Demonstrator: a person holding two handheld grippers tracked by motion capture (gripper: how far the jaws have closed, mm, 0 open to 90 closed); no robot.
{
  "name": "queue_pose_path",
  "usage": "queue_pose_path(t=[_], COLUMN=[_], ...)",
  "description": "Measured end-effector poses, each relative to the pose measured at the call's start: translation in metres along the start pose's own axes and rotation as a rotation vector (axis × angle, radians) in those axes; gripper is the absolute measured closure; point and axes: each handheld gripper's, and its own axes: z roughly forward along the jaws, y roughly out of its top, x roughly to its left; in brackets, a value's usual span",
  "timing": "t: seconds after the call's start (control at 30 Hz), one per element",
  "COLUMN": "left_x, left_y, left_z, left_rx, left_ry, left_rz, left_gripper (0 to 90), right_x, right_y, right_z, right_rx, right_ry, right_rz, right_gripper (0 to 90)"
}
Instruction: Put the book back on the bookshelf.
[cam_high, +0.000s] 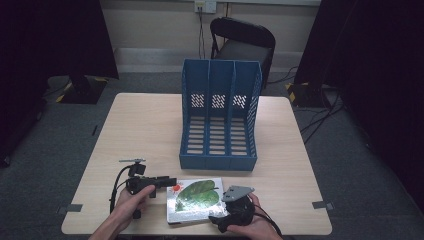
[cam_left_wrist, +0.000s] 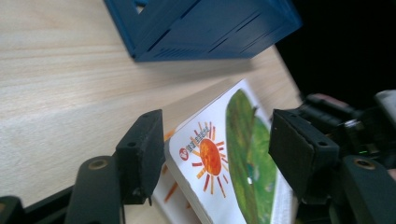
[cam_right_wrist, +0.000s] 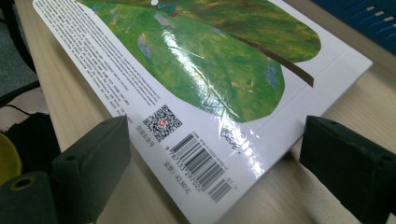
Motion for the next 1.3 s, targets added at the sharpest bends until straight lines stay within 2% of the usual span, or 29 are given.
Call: queue_pose_path(t=[0.13, 0.23, 0.33, 0.5, 0.53, 0.6, 0.63, 0.7, 0.87, 1.0, 1.1, 1.17, 1.2, 1.23, 1.3], left_x=[-0.001, -0.001, -0.002, -0.003, -0.003, -0.004, -0.004, -0.006, -0.004, -0.003, -0.001, 0.001, 0.0, 0.002, 0.001], left_y=[-0.001, -0.001, -0.001, -0.001, -0.001, -0.001, -0.001, -0.002, -0.002, -0.002, -0.002, -0.003, -0.004, -0.003, -0.004], left_z=[0.001, -0.002, -0.002, -0.004, -0.003, -0.001, 0.001, 0.004, 0.005, 0.005, 0.006, 0.008, 0.008, 0.008, 0.009], left_rx=[-0.019, -0.055, -0.043, -0.057, -0.059, -0.044, -0.044, -0.033, -0.028, -0.031, -0.02, -0.008, -0.006, 0.003, 0.002], left_ry=[-0.004, -0.05, -0.031, -0.055, -0.055, -0.07, -0.066, -0.054, -0.056, -0.066, -0.063, -0.067, -0.068, -0.058, -0.06], left_rz=[-0.024, -0.06, -0.036, -0.054, -0.05, -0.056, -0.045, -0.044, -0.047, -0.055, -0.059, -0.069, -0.088, -0.068, -0.082], left_gripper=[36.2, 37.8, 38.5, 38.4, 38.5, 38.6, 37.9, 35.1, 36.1, 36.4, 36.6, 36.5, 36.3, 36.1, 35.9], right_x=[0.002, 0.0, -0.001, 0.001, 0.004, 0.006, 0.009, 0.016, 0.025, 0.025, 0.024, 0.023, 0.022, 0.022, 0.02], right_y=[0.0, 0.001, 0.001, 0.001, 0.002, 0.002, 0.003, 0.004, 0.004, 0.005, 0.007, 0.008, 0.007, 0.007, 0.007], right_z=[0.0, -0.001, -0.001, -0.002, -0.002, -0.002, 0.0, 0.003, 0.007, 0.006, 0.003, 0.001, 0.001, 0.002, 0.002], right_rx=[-0.009, -0.025, -0.033, -0.038, -0.059, -0.065, -0.075, -0.075, -0.078, -0.07, -0.076, -0.091, -0.09, -0.085, -0.079], right_ry=[-0.007, 0.004, 0.01, 0.011, 0.008, 0.015, 0.018, 0.002, -0.025, -0.023, -0.011, -0.023, -0.022, -0.017, -0.015], right_rz=[-0.002, 0.009, 0.016, 0.02, -0.006, -0.013, -0.031, -0.085, -0.156, -0.149, -0.147, -0.14, -0.138, -0.131, -0.115], right_gripper=[7.3, 7.4, 7.3, 7.5, 8.6, 8.2, 8.1, 8.1, 8.0, 9.0, 13.4, 14.7, 15.4, 15.4, 15.3])
